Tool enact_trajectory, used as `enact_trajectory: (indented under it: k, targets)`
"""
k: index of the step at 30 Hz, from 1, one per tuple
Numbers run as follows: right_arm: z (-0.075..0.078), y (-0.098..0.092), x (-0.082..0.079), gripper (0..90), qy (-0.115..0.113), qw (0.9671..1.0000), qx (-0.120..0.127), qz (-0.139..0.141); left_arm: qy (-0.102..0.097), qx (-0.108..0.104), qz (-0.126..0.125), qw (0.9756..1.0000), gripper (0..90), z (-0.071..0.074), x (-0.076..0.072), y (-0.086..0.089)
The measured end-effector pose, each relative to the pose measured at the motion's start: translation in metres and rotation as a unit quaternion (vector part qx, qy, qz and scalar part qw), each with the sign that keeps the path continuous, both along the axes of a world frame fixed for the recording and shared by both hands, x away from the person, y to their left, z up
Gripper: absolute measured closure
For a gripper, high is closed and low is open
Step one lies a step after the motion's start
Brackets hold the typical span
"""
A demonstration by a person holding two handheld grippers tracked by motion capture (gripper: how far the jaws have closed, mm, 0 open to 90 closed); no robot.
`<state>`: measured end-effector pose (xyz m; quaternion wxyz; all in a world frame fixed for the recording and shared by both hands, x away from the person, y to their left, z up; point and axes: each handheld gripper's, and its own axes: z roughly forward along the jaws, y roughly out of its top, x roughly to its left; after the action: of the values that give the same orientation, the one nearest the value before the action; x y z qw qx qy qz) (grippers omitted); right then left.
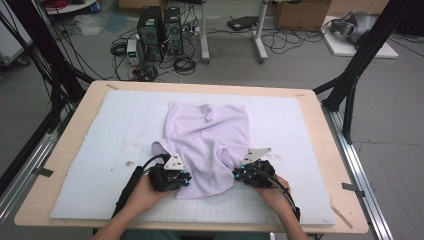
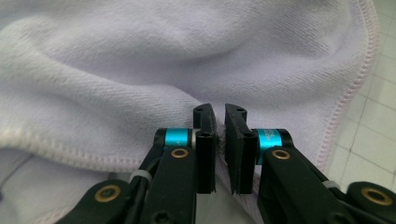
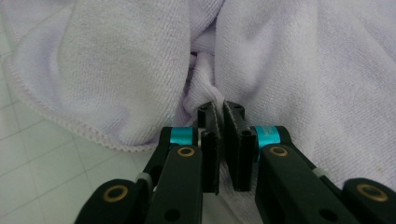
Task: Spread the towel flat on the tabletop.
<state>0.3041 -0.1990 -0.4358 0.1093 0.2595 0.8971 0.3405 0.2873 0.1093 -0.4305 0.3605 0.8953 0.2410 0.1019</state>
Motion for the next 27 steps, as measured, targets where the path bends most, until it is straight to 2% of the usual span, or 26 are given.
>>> enact_trajectory:
  k: [3,6,9,13,16,18,20,22,24,27]
  targets:
    - [0.007,-0.007,-0.004,86.6,-0.001,0.9998,0.018,0.004,-0.006,-0.013,0.010,0.9999,83.8,0.007,-0.003,0.013]
    - [0.022,-0.020,-0.012,86.6,-0.014,0.9992,0.036,0.008,-0.013,-0.032,0.032,0.9989,83.9,0.016,-0.006,0.035]
    - [0.037,-0.038,-0.018,86.5,-0.026,0.9987,0.043,0.004,-0.014,-0.057,0.062,0.9963,84.0,0.025,-0.006,0.061]
    - [0.049,-0.061,-0.018,86.4,-0.025,0.9985,0.047,-0.014,-0.014,-0.067,0.097,0.9929,84.0,0.028,-0.004,0.085]
    - [0.045,-0.064,-0.013,86.2,-0.016,0.9987,0.043,-0.022,-0.008,-0.066,0.110,0.9917,83.5,0.023,0.001,0.090]
    - [0.038,-0.063,-0.005,86.0,-0.012,0.9991,0.030,-0.029,-0.009,-0.068,0.120,0.9903,83.1,0.021,0.005,0.091]
    - [0.035,-0.065,0.007,86.0,-0.007,0.9987,0.030,-0.040,-0.009,-0.068,0.125,0.9897,83.4,0.020,0.010,0.091]
    - [0.039,-0.068,0.017,85.7,-0.006,0.9979,0.036,-0.054,-0.006,-0.069,0.127,0.9894,83.3,0.020,0.015,0.091]
    - [0.044,-0.068,0.021,81.2,-0.005,0.9973,0.046,-0.057,-0.013,-0.075,0.124,0.9894,82.0,0.023,0.013,0.090]
    - [0.054,-0.066,0.014,75.5,-0.023,0.9970,0.058,-0.044,-0.025,-0.088,0.115,0.9892,74.5,0.029,0.004,0.089]
